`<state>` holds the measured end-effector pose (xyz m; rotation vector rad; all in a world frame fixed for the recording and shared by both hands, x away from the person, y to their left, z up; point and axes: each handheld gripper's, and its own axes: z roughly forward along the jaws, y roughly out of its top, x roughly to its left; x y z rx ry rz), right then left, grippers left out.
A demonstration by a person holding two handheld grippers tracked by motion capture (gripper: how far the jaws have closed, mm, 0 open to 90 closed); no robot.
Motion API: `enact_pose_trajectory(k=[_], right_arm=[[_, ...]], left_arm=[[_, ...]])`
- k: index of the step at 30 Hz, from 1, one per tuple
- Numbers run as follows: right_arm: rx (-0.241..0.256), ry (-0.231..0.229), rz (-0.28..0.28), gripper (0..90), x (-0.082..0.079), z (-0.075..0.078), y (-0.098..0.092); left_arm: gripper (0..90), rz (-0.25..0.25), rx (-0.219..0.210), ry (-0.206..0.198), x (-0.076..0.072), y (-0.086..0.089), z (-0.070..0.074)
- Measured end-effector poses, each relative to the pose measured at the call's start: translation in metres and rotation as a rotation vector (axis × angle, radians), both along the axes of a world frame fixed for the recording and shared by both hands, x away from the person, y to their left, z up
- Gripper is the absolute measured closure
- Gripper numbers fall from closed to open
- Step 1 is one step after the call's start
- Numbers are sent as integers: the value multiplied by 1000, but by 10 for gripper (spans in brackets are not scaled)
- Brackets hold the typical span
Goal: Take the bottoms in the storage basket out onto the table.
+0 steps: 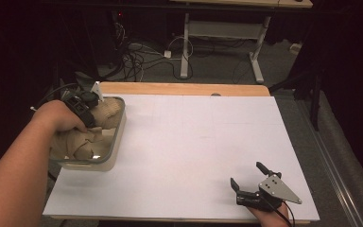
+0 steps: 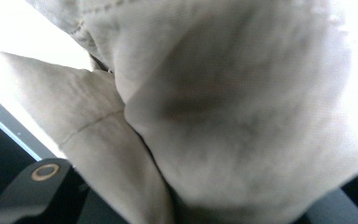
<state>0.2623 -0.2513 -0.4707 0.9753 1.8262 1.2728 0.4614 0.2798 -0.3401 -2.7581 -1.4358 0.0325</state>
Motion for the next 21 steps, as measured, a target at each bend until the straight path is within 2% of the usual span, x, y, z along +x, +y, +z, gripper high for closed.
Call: enact_pose_trajectory(k=[11,14,21], right_arm=[[-1,-4,-1,5,-1,1,-1],[3,-4,9,5,-2,1,-1],[8,-5,14,5,-3,2,3]], left_arm=[[662,-4,-2,4,-3,-8,14],[662,-19,-9,-7,-4,-12,19],[663,-30,-7,-1,-9,-19,31]])
